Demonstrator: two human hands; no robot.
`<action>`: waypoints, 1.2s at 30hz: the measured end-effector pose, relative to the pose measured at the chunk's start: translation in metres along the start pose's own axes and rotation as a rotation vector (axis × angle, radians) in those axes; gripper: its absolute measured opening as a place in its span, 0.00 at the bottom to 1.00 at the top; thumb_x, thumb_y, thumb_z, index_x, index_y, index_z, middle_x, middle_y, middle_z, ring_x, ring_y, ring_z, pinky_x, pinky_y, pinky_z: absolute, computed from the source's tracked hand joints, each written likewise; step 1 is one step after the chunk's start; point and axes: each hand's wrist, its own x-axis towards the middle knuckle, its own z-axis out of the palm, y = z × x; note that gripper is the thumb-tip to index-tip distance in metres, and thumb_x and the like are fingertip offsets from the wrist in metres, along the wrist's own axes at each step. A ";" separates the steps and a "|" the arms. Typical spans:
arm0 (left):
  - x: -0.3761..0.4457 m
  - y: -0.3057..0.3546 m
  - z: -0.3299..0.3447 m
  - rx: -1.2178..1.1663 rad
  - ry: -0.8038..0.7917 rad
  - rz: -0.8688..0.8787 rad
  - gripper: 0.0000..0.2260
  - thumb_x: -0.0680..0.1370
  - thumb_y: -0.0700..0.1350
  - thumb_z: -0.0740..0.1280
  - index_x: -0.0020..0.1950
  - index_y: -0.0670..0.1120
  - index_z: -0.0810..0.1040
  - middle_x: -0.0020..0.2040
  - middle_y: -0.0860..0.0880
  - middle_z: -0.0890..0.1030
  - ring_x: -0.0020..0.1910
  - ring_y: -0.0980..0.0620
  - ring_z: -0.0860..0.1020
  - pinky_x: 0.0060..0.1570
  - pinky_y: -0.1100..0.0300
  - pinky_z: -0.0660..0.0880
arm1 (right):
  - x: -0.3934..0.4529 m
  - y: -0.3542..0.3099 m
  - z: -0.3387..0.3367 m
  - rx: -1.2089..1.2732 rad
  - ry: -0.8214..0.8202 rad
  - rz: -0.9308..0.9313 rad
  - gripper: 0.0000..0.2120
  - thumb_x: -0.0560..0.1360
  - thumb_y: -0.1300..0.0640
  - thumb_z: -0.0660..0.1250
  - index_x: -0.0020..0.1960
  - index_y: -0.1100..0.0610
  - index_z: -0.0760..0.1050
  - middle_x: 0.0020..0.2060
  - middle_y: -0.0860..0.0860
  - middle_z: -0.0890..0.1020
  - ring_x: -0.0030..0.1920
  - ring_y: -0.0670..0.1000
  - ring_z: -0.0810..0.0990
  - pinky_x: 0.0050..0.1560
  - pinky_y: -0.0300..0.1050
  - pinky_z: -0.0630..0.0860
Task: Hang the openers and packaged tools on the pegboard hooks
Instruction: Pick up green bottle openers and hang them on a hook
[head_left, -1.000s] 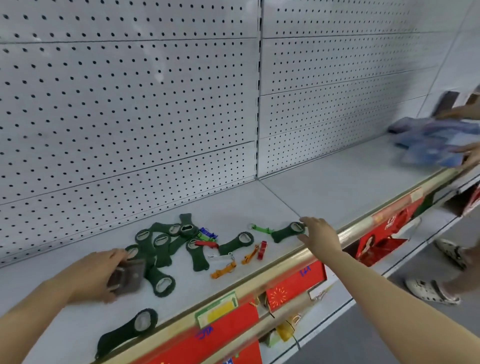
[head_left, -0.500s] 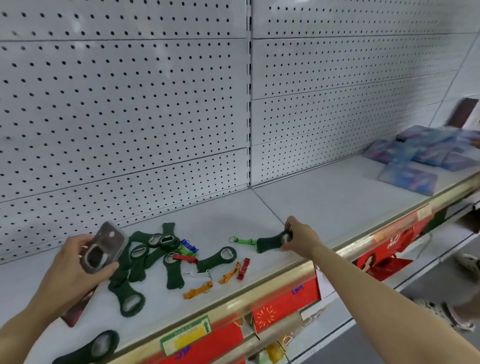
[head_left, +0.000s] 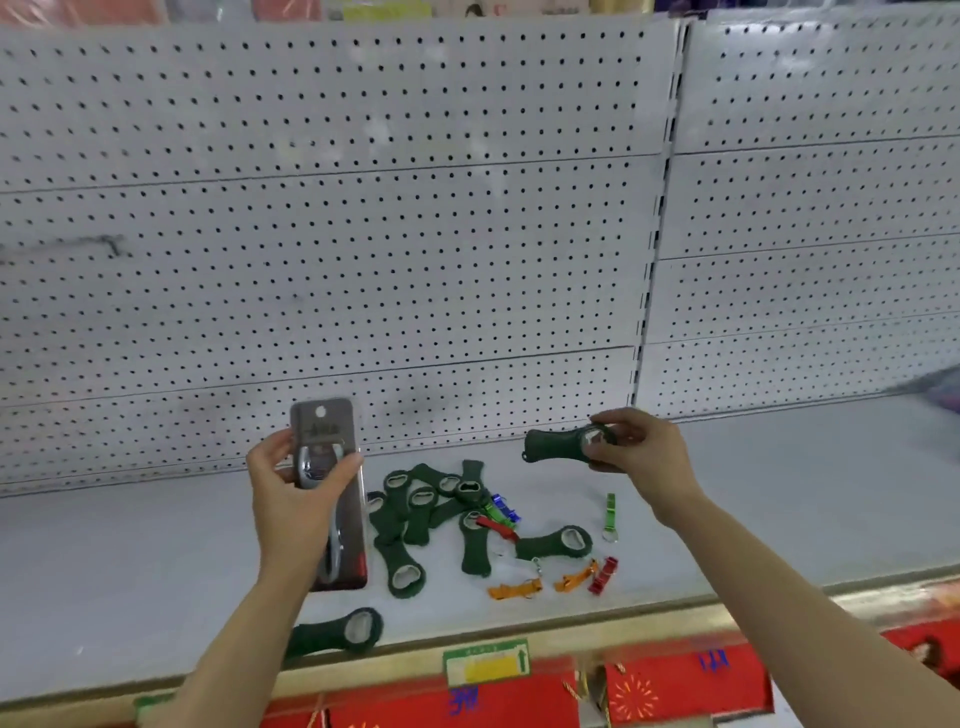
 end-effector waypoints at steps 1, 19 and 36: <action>-0.001 0.003 -0.008 -0.007 0.002 0.005 0.31 0.70 0.47 0.79 0.66 0.54 0.65 0.60 0.51 0.76 0.52 0.50 0.79 0.46 0.57 0.75 | -0.004 -0.011 0.014 0.001 -0.038 -0.012 0.16 0.66 0.67 0.76 0.52 0.58 0.82 0.46 0.58 0.84 0.44 0.58 0.85 0.46 0.51 0.84; 0.026 0.041 -0.282 0.019 0.220 0.212 0.33 0.67 0.45 0.82 0.64 0.58 0.67 0.59 0.57 0.75 0.54 0.58 0.79 0.49 0.64 0.77 | -0.154 -0.169 0.304 0.226 -0.433 -0.171 0.12 0.69 0.72 0.72 0.51 0.62 0.82 0.43 0.61 0.85 0.41 0.55 0.83 0.37 0.41 0.82; 0.109 0.036 -0.405 0.089 0.531 0.315 0.35 0.64 0.50 0.82 0.64 0.58 0.68 0.60 0.56 0.75 0.58 0.54 0.77 0.57 0.51 0.80 | -0.201 -0.253 0.473 0.352 -0.683 -0.287 0.09 0.68 0.69 0.73 0.47 0.60 0.82 0.38 0.58 0.86 0.42 0.53 0.85 0.42 0.47 0.83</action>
